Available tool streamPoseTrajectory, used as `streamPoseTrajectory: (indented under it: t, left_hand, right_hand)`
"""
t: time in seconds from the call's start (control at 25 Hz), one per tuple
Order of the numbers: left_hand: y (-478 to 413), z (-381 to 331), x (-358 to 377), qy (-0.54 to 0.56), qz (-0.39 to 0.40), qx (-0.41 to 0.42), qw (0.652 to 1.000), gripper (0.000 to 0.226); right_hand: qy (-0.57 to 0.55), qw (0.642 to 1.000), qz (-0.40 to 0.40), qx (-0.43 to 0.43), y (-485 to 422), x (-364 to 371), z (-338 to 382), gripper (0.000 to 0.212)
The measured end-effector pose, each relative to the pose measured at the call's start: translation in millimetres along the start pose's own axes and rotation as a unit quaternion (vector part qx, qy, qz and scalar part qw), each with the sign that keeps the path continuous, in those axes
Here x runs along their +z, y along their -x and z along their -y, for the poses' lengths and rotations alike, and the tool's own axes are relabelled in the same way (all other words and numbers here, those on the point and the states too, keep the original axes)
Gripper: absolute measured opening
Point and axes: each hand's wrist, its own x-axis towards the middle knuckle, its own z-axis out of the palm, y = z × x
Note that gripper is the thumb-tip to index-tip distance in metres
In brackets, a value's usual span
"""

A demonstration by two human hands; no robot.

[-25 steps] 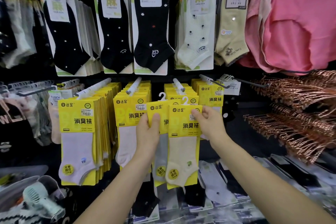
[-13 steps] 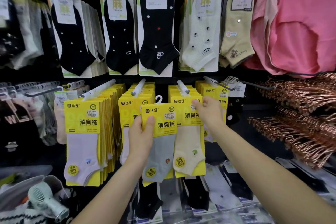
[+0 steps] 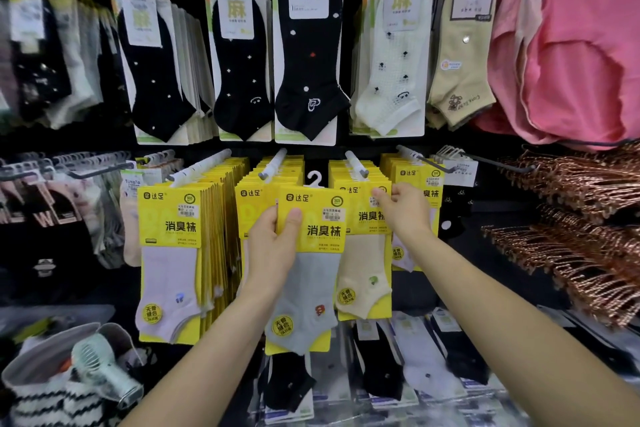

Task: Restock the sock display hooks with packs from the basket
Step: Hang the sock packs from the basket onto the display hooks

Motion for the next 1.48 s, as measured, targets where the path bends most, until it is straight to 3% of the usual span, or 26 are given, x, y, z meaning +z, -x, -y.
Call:
streamPoseTrajectory:
  t: [0.12, 0.2, 0.36, 0.44, 0.56, 0.64, 0.72, 0.84, 1.0, 1.24, 1.32, 1.48]
  left_hand:
    - [8.0, 5.3, 11.4, 0.004, 0.016, -0.035, 0.999, 0.02]
    - [10.6, 6.8, 19.6, 0.009, 0.026, -0.06, 0.998, 0.021]
    - [11.8, 6.9, 31.9, 0.017, 0.037, -0.075, 0.996, 0.017]
    - [12.2, 5.8, 39.7, 0.02, 0.043, -0.075, 0.996, 0.013]
    - [13.3, 6.8, 53.8, 0.022, 0.061, -0.072, 0.995, 0.01]
    - [13.5, 8.8, 61.2, 0.021, 0.075, -0.077, 0.994, 0.007]
    - [10.1, 11.7, 64.7, 0.024, 0.079, -0.082, 0.993, 0.018]
    - [0.7, 12.6, 65.9, 0.011, 0.063, -0.074, 0.995, 0.035]
    - [-14.3, 12.4, 71.2, -0.011, 0.069, -0.045, 0.997, 0.037]
    - [-37.8, 11.7, 83.7, -0.042, 0.048, -0.051, 0.997, 0.043]
    - [-40.6, 10.6, 88.7, -0.004, 0.088, -0.06, 0.994, 0.029]
    - [-41.6, 18.8, 95.4, 0.043, 0.125, -0.053, 0.99, 0.037]
  right_hand:
    - [0.008, 1.0, 0.011, 0.017, -3.1, 2.3, 2.8, 0.042]
    - [-0.002, 1.0, 0.016, 0.023, -1.8, 2.1, 1.0, 0.028]
    - [-0.117, 0.993, -0.015, 0.029, 17.6, -10.0, -8.9, 0.033]
    - [-0.201, 0.978, 0.049, 0.003, 31.8, -15.0, -13.0, 0.023]
    - [-0.187, 0.972, 0.14, -0.029, 48.0, -17.1, -19.4, 0.007]
    - [-0.173, 0.978, 0.117, -0.014, 44.9, -20.3, -20.2, 0.015]
    - [-0.168, 0.983, 0.073, 0.009, 34.1, -24.2, -18.6, 0.024]
    - [-0.128, 0.991, 0.031, -0.016, 14.2, -22.6, -9.9, 0.034]
    - [-0.022, 0.999, 0.006, -0.037, -1.7, -10.2, -3.5, 0.045]
    - [-0.003, 1.0, -0.016, -0.022, 0.2, -0.8, -18.3, 0.025]
    - [-0.04, 0.999, 0.011, -0.012, 0.8, 1.9, -19.4, 0.04]
    - [-0.133, 0.984, 0.112, -0.023, 2.7, 18.8, -19.8, 0.03]
